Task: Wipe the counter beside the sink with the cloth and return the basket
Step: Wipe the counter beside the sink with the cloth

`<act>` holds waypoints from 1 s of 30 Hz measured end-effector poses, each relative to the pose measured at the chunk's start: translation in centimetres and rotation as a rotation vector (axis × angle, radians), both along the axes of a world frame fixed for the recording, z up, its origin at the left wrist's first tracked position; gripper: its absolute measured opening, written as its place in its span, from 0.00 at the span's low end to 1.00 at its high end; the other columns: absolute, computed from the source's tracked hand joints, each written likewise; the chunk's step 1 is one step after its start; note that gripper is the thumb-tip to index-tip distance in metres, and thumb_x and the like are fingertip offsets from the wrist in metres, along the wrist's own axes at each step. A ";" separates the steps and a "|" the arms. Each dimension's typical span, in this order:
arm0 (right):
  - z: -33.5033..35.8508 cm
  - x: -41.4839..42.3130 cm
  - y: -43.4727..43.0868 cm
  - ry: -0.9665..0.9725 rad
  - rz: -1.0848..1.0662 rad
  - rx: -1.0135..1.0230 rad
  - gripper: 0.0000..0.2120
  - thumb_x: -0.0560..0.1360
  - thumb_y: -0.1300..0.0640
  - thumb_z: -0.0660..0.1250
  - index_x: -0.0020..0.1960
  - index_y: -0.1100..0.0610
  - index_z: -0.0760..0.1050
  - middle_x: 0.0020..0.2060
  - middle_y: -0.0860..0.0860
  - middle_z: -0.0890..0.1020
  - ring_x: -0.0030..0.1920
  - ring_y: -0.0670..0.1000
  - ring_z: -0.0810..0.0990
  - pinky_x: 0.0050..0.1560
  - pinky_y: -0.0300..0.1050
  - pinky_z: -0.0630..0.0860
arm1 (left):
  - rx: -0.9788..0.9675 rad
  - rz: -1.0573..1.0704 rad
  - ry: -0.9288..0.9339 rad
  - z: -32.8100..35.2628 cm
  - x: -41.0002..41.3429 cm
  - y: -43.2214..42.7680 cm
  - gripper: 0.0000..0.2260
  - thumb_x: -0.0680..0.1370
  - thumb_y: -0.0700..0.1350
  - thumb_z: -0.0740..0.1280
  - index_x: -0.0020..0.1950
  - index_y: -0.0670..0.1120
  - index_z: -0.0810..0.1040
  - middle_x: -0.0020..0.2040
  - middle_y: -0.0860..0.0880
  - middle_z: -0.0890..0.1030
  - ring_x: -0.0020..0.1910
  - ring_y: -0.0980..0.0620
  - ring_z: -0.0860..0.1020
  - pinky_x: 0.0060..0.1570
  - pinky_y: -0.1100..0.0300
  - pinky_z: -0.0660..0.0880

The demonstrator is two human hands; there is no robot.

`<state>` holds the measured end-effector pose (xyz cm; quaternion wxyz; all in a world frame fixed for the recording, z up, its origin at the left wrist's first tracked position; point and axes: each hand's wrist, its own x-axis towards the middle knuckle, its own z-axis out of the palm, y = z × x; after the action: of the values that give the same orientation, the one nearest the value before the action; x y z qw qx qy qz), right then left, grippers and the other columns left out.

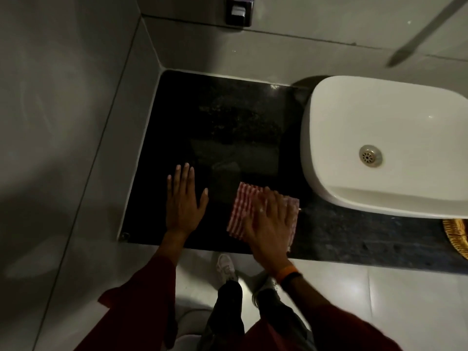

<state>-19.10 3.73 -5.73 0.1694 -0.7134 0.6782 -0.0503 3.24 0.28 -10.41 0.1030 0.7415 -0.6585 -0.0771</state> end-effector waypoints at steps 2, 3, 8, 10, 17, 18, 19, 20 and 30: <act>-1.8 0.9 1.5 0.032 0.012 0.096 0.35 0.79 0.33 0.47 0.81 0.45 0.48 0.83 0.54 0.45 0.81 0.55 0.38 0.75 0.57 0.22 | 0.011 -0.007 -0.011 -0.1 0.0 -0.1 0.31 0.82 0.58 0.53 0.80 0.41 0.58 0.81 0.41 0.58 0.82 0.43 0.53 0.79 0.40 0.53; -2.7 1.0 1.6 0.063 0.027 0.099 0.35 0.79 0.32 0.46 0.81 0.44 0.46 0.82 0.54 0.42 0.81 0.55 0.36 0.74 0.58 0.21 | 0.019 -0.013 -0.016 -0.2 0.1 -0.2 0.31 0.82 0.58 0.53 0.80 0.41 0.57 0.82 0.42 0.58 0.82 0.43 0.53 0.79 0.40 0.53; -4.5 1.6 -2.6 0.094 0.101 -0.001 0.35 0.77 0.30 0.52 0.80 0.42 0.54 0.82 0.57 0.52 0.82 0.62 0.49 0.76 0.74 0.43 | 0.019 -0.038 -0.047 -1.0 0.3 -0.3 0.31 0.82 0.58 0.54 0.81 0.43 0.56 0.82 0.42 0.57 0.82 0.43 0.53 0.79 0.39 0.53; -4.9 2.2 -5.5 0.095 0.150 -0.041 0.35 0.76 0.30 0.52 0.80 0.41 0.53 0.82 0.57 0.53 0.82 0.62 0.49 0.75 0.75 0.45 | 0.046 -0.037 -0.056 -1.2 0.4 -0.5 0.32 0.82 0.59 0.53 0.81 0.44 0.55 0.82 0.43 0.56 0.82 0.43 0.52 0.79 0.39 0.53; -5.4 7.1 -17.9 0.049 0.198 -0.021 0.35 0.77 0.31 0.53 0.80 0.38 0.49 0.83 0.55 0.46 0.82 0.61 0.43 0.74 0.72 0.34 | 0.085 -0.022 -0.053 -1.3 0.4 -0.5 0.32 0.82 0.61 0.49 0.81 0.45 0.54 0.83 0.44 0.54 0.82 0.45 0.49 0.79 0.39 0.53; -5.3 7.8 -19.2 0.048 0.185 -0.032 0.34 0.77 0.32 0.54 0.80 0.38 0.50 0.83 0.55 0.47 0.82 0.61 0.44 0.74 0.72 0.36 | 0.087 -0.017 -0.059 -1.3 0.4 -0.5 0.32 0.82 0.62 0.49 0.81 0.45 0.53 0.83 0.44 0.53 0.82 0.45 0.49 0.79 0.40 0.52; -5.1 8.4 -20.3 0.052 0.174 -0.044 0.34 0.76 0.32 0.54 0.80 0.38 0.51 0.82 0.56 0.48 0.82 0.62 0.45 0.74 0.73 0.37 | 0.085 -0.016 -0.067 -1.2 0.4 -0.5 0.32 0.82 0.62 0.49 0.81 0.45 0.54 0.83 0.44 0.53 0.82 0.45 0.49 0.79 0.40 0.52; -4.8 8.8 -21.1 0.055 0.162 -0.053 0.34 0.77 0.32 0.54 0.80 0.39 0.53 0.82 0.56 0.49 0.82 0.62 0.45 0.74 0.73 0.38 | 0.081 -0.015 -0.070 -1.1 0.4 -0.5 0.32 0.82 0.62 0.50 0.81 0.45 0.54 0.83 0.44 0.54 0.82 0.45 0.49 0.79 0.40 0.53; 0.3 4.0 -18.5 -0.105 0.135 -0.029 0.36 0.78 0.33 0.58 0.81 0.44 0.51 0.82 0.56 0.45 0.82 0.59 0.42 0.78 0.70 0.41 | 0.019 -0.078 -0.058 0.9 -1.6 0.2 0.32 0.81 0.60 0.53 0.81 0.45 0.56 0.82 0.44 0.57 0.82 0.45 0.52 0.80 0.42 0.52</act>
<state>-15.11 -14.74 -5.46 0.1975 -0.7562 0.6178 -0.0860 1.67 0.45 -9.48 0.0737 0.7183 -0.6887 -0.0660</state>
